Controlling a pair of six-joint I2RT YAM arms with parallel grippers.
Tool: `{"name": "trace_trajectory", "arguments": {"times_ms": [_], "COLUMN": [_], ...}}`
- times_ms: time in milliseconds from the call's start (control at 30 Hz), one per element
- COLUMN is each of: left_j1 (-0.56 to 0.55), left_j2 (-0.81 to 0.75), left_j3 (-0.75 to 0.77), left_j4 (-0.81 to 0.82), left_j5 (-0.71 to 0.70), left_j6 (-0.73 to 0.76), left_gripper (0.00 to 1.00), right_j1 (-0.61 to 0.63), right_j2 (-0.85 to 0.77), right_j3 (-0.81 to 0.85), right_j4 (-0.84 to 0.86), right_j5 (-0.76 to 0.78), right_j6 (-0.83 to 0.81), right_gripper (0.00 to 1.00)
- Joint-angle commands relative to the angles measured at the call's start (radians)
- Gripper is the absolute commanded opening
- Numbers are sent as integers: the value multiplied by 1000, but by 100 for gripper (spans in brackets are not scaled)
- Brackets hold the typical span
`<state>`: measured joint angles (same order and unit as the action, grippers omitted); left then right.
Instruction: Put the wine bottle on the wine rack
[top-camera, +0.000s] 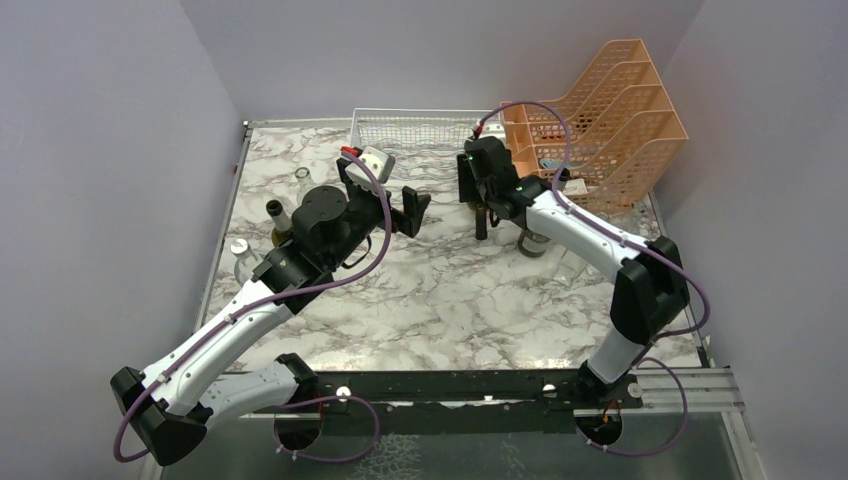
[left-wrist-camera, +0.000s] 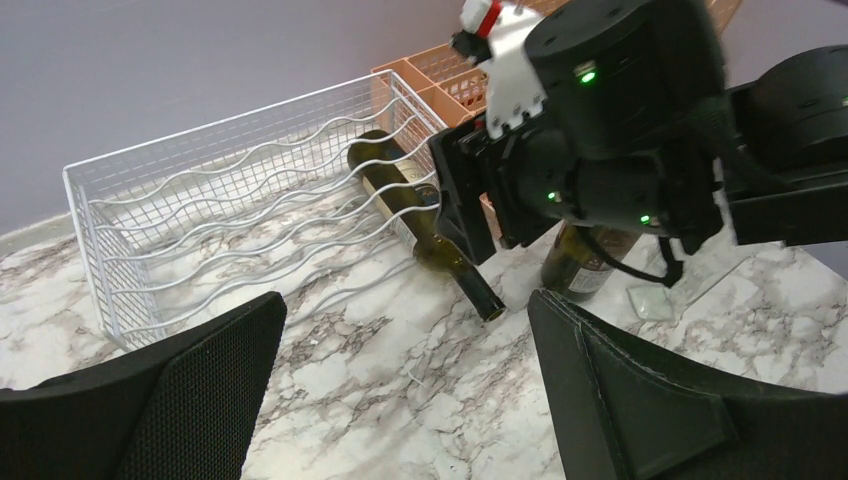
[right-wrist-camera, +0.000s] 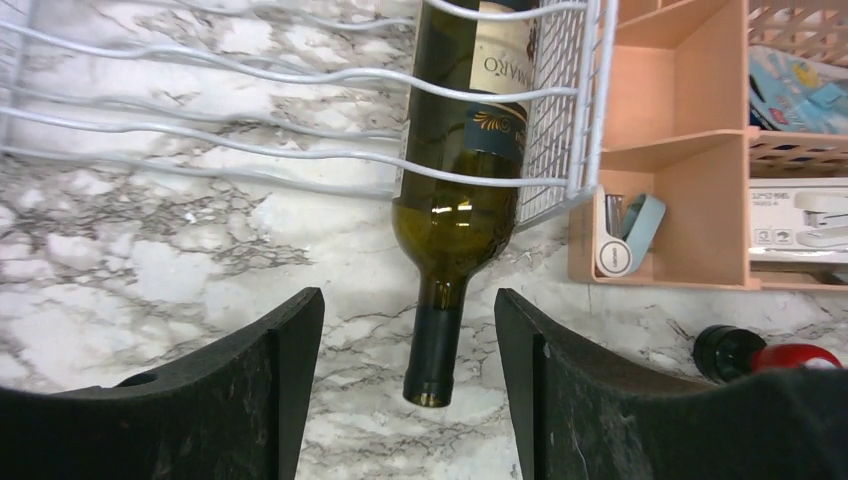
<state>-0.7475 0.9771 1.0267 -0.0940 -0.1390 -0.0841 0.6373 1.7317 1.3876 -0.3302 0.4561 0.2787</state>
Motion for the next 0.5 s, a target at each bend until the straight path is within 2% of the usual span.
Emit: {"name": "trace_trajectory", "arguments": {"times_ms": [0, 167, 467], "left_j1": [-1, -1, -1], "left_j2": [-18, -23, -27], "left_j3": [33, 23, 3], "left_j4": [12, 16, 21], "left_j5": [3, 10, 22], "left_j6": [5, -1, -14], "left_gripper": [99, 99, 99], "right_j1": [-4, -4, -31], "right_j2": [-127, -244, -358], "right_j3": [9, 30, 8], "right_j4": [-53, -66, -44], "right_j5": [-45, 21, 309], "right_j6": [-26, -68, -142], "right_gripper": [66, 67, 73]}}
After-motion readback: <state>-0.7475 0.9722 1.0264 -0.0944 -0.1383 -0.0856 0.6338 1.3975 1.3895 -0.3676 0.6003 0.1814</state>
